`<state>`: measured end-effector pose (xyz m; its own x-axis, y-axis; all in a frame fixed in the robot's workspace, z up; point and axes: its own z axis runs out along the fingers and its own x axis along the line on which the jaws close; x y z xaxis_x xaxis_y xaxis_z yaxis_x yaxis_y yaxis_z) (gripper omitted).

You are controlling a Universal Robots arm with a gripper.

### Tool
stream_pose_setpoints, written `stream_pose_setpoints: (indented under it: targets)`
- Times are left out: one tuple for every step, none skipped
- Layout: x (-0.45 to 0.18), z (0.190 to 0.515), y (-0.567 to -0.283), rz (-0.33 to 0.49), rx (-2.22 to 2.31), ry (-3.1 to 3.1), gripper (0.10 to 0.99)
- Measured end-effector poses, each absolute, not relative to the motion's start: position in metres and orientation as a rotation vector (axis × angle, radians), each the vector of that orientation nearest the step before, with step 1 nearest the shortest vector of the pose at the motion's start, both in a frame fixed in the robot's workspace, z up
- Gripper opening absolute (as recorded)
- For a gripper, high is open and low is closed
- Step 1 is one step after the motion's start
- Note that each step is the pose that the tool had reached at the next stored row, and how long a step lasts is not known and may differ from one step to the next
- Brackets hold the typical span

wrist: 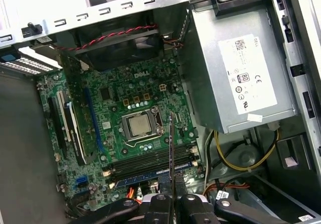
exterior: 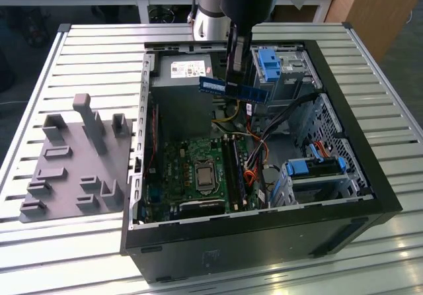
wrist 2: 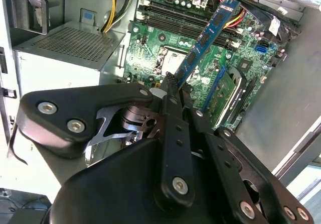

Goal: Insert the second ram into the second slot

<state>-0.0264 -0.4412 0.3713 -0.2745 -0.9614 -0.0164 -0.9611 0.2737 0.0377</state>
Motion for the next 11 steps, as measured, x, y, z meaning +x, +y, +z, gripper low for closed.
stream_pose_setpoints:
  targets:
    - [-0.0264, 0.3713, -0.4412, -0.063, 1.882, -2.503, 0.137]
    - [-0.0264, 0.3712, -0.4412, -0.063, 1.878, -2.506, 0.137]
    - [-0.0264, 0.3712, -0.4412, -0.063, 1.874, -2.509, 0.137]
    - [-0.0264, 0.3712, -0.4412, -0.063, 1.87, -2.512, 0.137]
    - [-0.0264, 0.3712, -0.4412, -0.063, 1.866, -2.515, 0.137]
    - [-0.0264, 0.3712, -0.4412, -0.063, 1.861, -2.518, 0.137]
    - [-0.0264, 0.3712, -0.4412, -0.063, 1.857, -2.522, 0.137]
    - [-0.0264, 0.3712, -0.4412, -0.063, 1.854, -2.524, 0.137]
    - [-0.0264, 0.3712, -0.4412, -0.063, 1.85, -2.527, 0.137]
    - [-0.0264, 0.3712, -0.4412, -0.063, 1.847, -2.53, 0.137]
    - [-0.0264, 0.3712, -0.4412, -0.063, 1.843, -2.532, 0.137]
